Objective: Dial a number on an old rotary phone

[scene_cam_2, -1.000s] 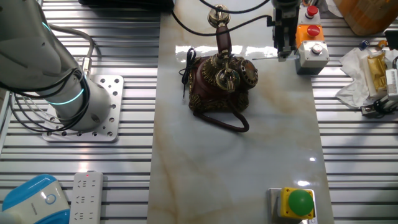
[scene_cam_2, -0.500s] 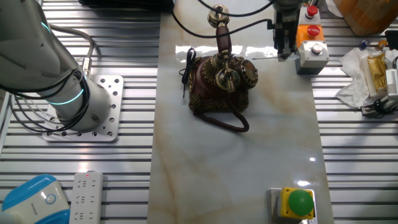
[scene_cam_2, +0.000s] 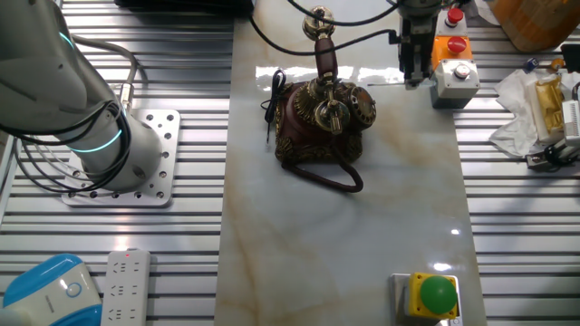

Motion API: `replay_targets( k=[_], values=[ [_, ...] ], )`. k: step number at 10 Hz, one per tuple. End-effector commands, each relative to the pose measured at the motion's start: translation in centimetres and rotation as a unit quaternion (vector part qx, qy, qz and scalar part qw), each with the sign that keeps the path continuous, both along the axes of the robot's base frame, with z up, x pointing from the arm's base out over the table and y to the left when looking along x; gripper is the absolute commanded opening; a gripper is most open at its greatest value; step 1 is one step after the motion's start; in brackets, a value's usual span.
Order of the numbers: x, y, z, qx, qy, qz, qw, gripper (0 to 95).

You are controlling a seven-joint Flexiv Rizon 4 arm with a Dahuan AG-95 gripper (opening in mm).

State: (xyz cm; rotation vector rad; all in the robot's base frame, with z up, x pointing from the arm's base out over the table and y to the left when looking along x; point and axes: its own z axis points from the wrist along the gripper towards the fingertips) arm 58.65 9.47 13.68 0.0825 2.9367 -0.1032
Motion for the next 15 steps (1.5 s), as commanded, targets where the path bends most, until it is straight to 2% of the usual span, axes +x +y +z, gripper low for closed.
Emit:
replay_targets(
  k=[1, 2, 6, 8, 11, 15],
  values=[
    [0.2, 0.1, -0.4, 0.003, -0.008, -0.002, 1.0, 0.0],
    [0.3, 0.0, -0.8, 0.001, -0.014, 0.002, 0.9999, 0.0],
    [0.4, -0.3, -2.1, 0.0, -0.022, 0.009, 0.9997, 0.0],
    [0.2, -0.5, -2.1, 0.0, -0.023, 0.011, 0.9997, 0.0],
    [-0.7, -1.7, -1.2, 0.0, -0.021, 0.017, 0.9996, 0.0],
    [-1.1, -1.8, -1.1, 0.007, -0.021, 0.012, 0.9997, 0.0]
  ],
)
